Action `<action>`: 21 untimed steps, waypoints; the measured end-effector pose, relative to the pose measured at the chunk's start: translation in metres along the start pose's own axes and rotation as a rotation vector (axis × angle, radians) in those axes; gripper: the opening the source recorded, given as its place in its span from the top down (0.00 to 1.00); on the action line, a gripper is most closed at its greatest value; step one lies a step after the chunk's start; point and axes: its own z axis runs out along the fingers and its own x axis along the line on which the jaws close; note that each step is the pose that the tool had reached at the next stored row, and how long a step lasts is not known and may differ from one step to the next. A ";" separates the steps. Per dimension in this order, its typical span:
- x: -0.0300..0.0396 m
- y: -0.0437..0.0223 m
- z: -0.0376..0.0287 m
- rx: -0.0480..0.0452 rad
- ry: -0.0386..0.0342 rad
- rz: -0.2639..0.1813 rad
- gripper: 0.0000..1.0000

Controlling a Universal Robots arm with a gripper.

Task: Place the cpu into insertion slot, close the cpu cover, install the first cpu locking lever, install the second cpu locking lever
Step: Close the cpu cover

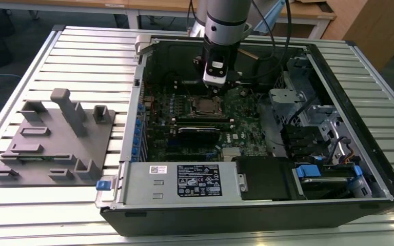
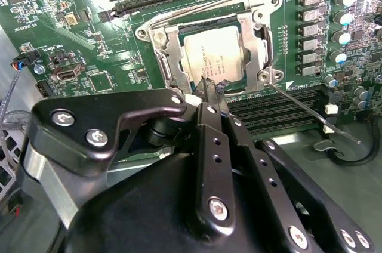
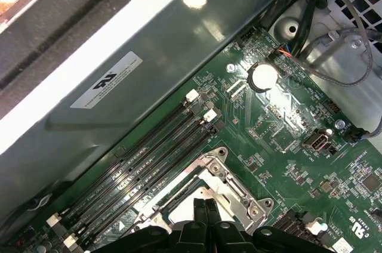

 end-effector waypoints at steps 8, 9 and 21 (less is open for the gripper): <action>0.0000 0.0000 0.0005 0.0017 0.0024 -0.061 0.90; 0.0000 0.0000 0.0006 0.0021 0.0030 -0.078 0.90; 0.0000 -0.0001 0.0017 0.0075 0.0103 -0.269 0.90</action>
